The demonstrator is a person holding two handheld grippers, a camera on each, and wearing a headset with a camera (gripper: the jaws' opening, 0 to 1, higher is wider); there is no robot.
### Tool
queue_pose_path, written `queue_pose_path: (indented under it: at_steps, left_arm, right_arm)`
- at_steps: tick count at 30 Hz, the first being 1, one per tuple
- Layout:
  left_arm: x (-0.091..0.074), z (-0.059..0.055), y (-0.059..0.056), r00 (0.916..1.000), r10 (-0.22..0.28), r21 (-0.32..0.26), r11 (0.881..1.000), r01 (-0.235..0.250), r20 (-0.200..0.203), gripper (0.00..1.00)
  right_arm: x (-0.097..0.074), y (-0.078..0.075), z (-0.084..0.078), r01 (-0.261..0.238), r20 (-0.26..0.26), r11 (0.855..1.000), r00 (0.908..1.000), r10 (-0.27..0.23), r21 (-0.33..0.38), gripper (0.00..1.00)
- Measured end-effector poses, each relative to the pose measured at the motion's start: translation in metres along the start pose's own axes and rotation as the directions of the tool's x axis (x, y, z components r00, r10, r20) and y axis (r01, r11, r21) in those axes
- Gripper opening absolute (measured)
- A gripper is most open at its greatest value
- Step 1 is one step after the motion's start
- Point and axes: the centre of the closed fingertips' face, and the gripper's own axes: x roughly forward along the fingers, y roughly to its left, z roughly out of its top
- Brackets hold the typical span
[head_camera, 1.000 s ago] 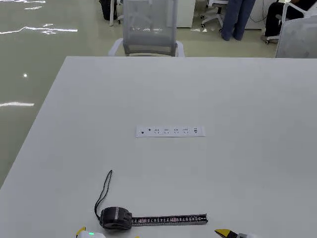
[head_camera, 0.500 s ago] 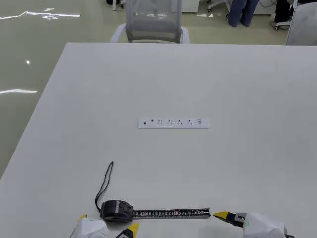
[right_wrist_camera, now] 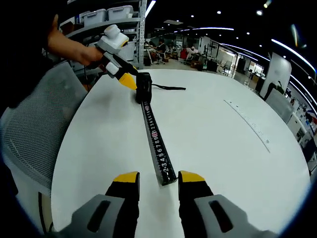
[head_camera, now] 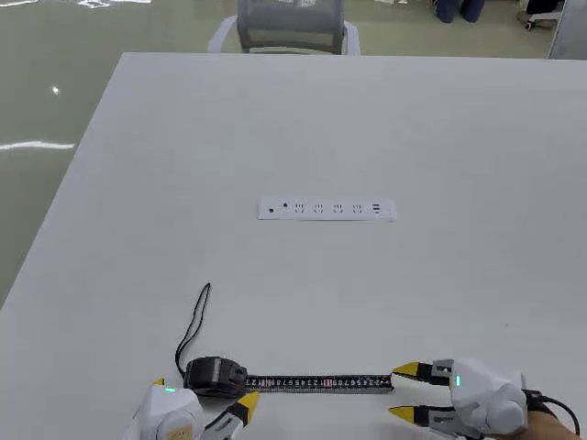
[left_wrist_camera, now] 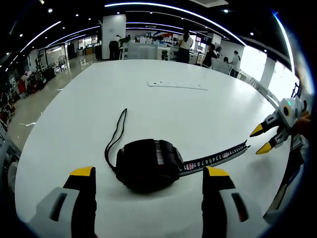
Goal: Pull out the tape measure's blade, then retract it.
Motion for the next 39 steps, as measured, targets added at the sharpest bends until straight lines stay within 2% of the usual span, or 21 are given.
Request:
queue_pose_path:
  at_steps: [9,18,24,33,39]
  left_arm:
    - [0.006,0.001,0.000,1.0000,0.006,-0.010,1.000,-0.006,0.005,0.85]
    - [0.011,-0.001,-0.001,0.9999,0.010,-0.018,1.000,-0.010,0.006,0.84]
    - [0.013,-0.001,0.000,0.9998,0.020,-0.026,0.999,-0.019,0.009,0.84]
    - [0.017,-0.001,-0.003,0.9994,0.032,-0.053,0.998,-0.032,0.011,0.81]
    - [0.016,0.002,-0.004,0.9983,0.051,-0.077,0.996,-0.049,0.026,0.77]
  right_arm:
    - [0.013,-0.010,-0.012,-0.052,-0.032,0.997,0.9982,0.050,-0.049,0.24]
    - [0.025,-0.010,-0.021,-0.118,-0.052,0.991,0.9921,0.114,-0.067,0.21]
    - [0.026,-0.009,-0.022,-0.139,-0.055,0.987,0.9893,0.135,-0.083,0.15]
    - [0.027,-0.008,-0.024,-0.155,-0.061,0.983,0.9870,0.149,-0.099,0.14]
    - [0.027,-0.008,-0.024,-0.158,-0.066,0.983,0.9861,0.153,-0.095,0.14]
